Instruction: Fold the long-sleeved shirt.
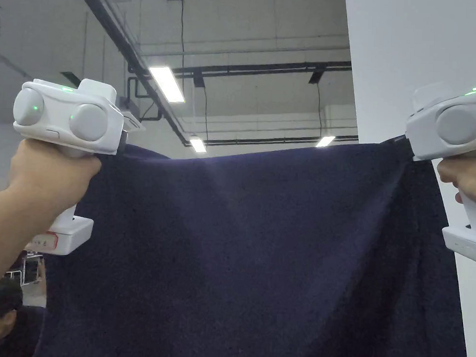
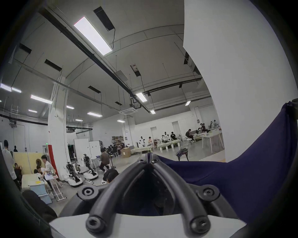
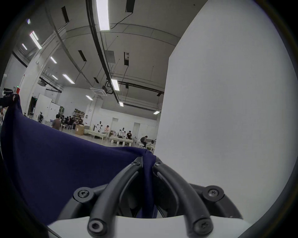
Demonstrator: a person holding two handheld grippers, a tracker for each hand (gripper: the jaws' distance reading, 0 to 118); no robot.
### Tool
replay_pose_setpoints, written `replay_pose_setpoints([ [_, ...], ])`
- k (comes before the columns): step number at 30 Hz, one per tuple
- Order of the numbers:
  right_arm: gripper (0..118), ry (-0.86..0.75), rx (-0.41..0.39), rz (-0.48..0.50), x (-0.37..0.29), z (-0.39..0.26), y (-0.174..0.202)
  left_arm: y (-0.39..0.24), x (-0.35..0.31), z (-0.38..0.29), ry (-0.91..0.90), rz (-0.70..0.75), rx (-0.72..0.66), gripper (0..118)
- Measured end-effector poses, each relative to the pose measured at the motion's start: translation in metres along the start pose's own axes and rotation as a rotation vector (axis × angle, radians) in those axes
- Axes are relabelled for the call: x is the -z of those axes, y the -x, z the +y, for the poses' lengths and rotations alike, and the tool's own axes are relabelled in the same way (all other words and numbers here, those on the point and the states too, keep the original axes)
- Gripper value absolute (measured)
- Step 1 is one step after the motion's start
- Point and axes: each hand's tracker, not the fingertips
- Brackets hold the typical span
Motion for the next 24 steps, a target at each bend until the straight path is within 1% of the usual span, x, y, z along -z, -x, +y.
replay_pose_setpoints([
  [6, 7, -0.052, -0.007, -0.05, 0.052, 0.016, 0.009, -0.018, 0.063, 0.016, -0.052, 0.031, 0.035, 2],
  [11, 7, -0.069, -0.024, -0.077, 0.106, 0.013, 0.027, -0.035, 0.113, 0.01, -0.082, 0.063, 0.047, 2],
  [12, 7, -0.073, -0.021, -0.077, 0.115, 0.01, 0.03, -0.038, 0.121, 0.006, -0.074, 0.071, 0.057, 2],
  [14, 7, -0.08, 0.017, -0.067, 0.135, 0.0, 0.035, -0.045, 0.143, -0.005, -0.074, 0.08, 0.055, 2],
  [17, 7, -0.059, -0.001, -0.077, 0.171, -0.016, 0.05, -0.055, 0.168, -0.02, -0.068, 0.08, 0.065, 2],
  [19, 7, -0.058, -0.01, -0.092, 0.189, -0.027, 0.059, -0.063, 0.192, -0.038, -0.064, 0.089, 0.107, 2],
  [22, 7, -0.056, -0.019, -0.092, 0.215, -0.039, 0.071, -0.068, 0.216, -0.057, -0.068, 0.1, 0.084, 2],
  [24, 7, -0.064, -0.03, -0.091, 0.229, -0.046, 0.079, -0.072, 0.232, -0.068, -0.068, 0.112, 0.096, 2],
])
